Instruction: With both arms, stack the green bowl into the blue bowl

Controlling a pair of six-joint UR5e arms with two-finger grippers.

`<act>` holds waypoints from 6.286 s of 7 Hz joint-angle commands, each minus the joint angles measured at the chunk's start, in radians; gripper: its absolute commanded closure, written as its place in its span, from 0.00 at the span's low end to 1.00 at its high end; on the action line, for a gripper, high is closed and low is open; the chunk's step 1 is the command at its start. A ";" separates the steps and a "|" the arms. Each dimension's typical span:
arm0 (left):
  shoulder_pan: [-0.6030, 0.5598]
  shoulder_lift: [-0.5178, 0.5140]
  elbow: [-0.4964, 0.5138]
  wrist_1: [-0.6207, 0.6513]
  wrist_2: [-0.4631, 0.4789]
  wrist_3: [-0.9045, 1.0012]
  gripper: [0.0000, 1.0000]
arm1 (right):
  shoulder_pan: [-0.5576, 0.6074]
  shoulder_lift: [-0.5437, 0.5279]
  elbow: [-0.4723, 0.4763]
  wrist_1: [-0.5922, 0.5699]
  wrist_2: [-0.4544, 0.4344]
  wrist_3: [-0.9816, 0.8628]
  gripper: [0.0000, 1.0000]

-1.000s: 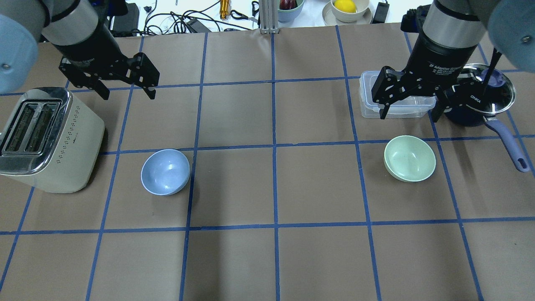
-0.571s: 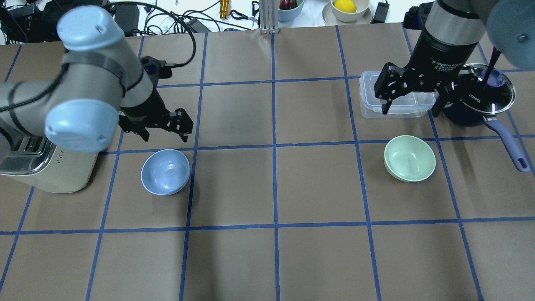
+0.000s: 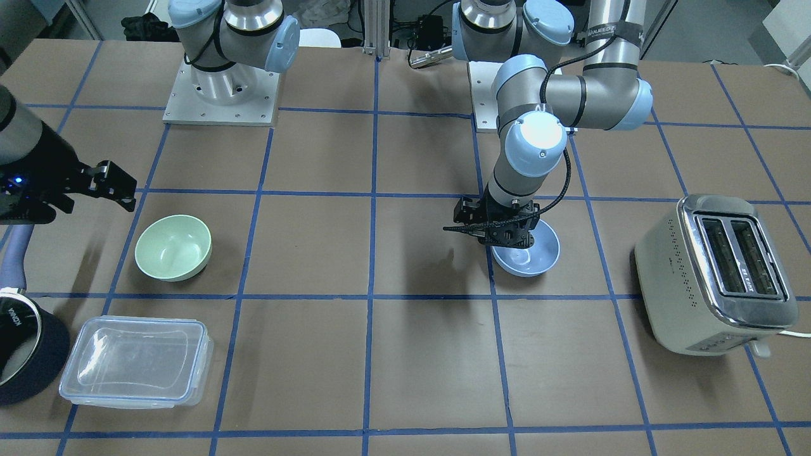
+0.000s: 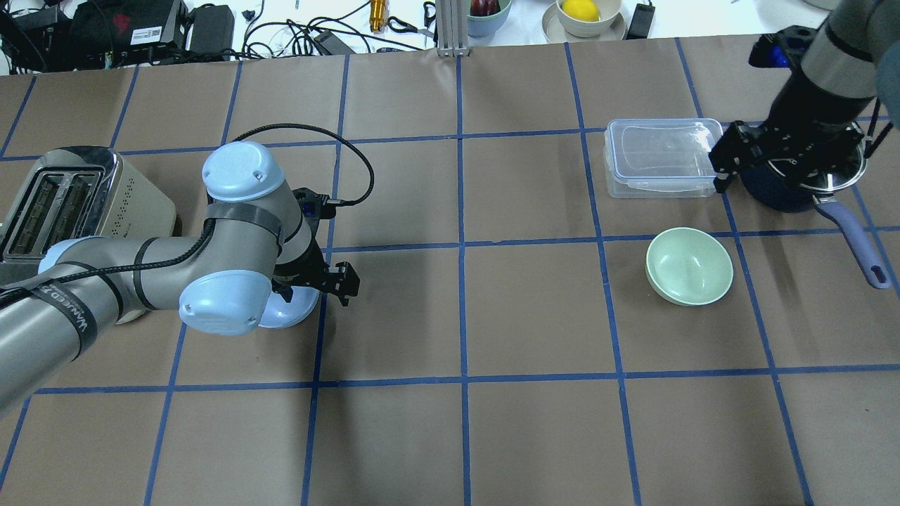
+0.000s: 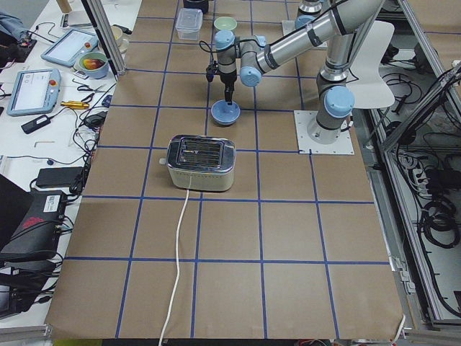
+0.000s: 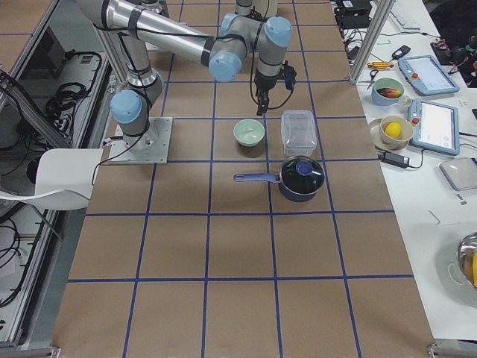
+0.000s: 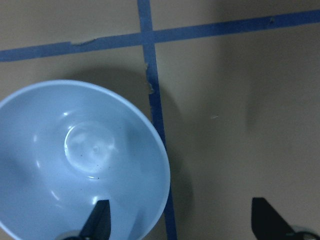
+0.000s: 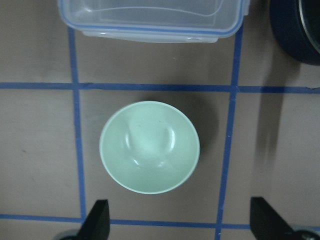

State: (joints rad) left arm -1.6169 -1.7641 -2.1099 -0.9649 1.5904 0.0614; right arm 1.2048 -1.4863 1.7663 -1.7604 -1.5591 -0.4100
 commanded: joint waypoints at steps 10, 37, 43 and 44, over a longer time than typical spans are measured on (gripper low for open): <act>-0.372 -0.211 0.451 -0.111 0.011 -0.496 1.00 | -0.094 0.184 0.274 -0.364 0.064 -0.193 1.00; 0.078 0.187 0.582 -0.603 -0.001 0.084 0.00 | 0.556 0.312 -0.194 -0.182 0.199 0.623 0.00; 0.094 0.201 0.593 -0.540 0.002 0.086 0.00 | 0.351 -0.135 -0.202 0.364 -0.050 0.505 0.00; 0.092 0.201 0.590 -0.540 0.003 0.086 0.00 | 0.352 -0.129 -0.197 0.358 -0.049 0.505 0.00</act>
State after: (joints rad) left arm -1.5248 -1.5643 -1.5178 -1.5058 1.5930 0.1473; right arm 1.5556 -1.5958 1.5687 -1.4135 -1.5960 0.0943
